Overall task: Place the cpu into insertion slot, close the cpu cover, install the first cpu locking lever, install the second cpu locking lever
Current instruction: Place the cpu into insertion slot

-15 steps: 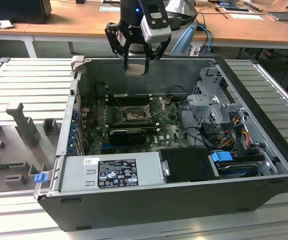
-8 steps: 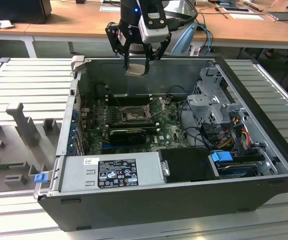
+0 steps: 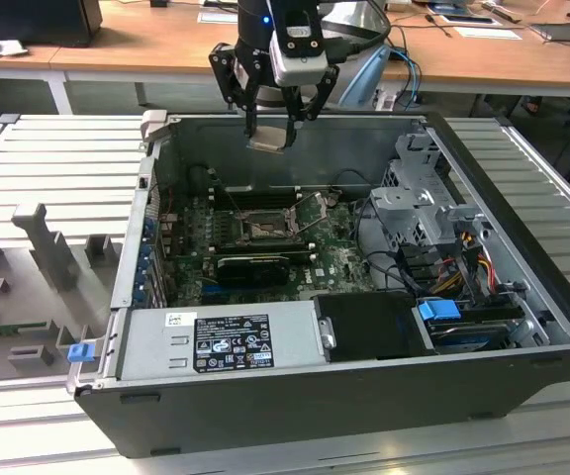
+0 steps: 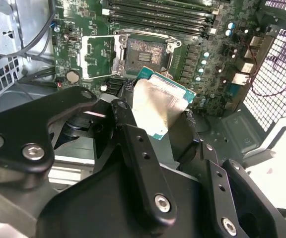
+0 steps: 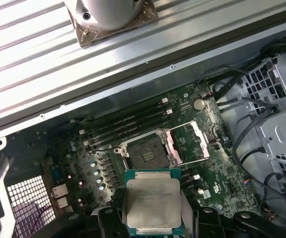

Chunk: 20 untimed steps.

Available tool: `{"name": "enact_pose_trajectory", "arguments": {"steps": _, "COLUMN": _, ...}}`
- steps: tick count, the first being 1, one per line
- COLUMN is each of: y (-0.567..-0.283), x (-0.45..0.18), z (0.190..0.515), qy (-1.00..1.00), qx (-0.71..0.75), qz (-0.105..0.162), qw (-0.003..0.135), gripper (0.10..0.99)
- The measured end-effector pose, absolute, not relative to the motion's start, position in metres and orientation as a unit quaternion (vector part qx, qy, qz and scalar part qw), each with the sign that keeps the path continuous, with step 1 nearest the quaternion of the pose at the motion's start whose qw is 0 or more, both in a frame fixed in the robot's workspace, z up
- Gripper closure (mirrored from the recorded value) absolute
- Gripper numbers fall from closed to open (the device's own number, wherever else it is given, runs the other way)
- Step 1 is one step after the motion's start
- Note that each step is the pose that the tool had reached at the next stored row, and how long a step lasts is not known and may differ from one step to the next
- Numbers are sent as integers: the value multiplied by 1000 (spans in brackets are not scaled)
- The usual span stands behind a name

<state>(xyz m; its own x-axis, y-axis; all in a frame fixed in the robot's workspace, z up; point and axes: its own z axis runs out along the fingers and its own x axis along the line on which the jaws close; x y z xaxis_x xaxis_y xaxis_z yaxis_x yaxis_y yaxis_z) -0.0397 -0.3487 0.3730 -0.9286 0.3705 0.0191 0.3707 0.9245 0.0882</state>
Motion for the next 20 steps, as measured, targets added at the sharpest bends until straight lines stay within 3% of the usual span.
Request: {"name": "enact_pose_trajectory", "arguments": {"steps": 20, "y": -349, "x": -42, "z": 372, "qy": -957, "qx": -287, "qz": -44, "qw": -4, "gripper": 557}}
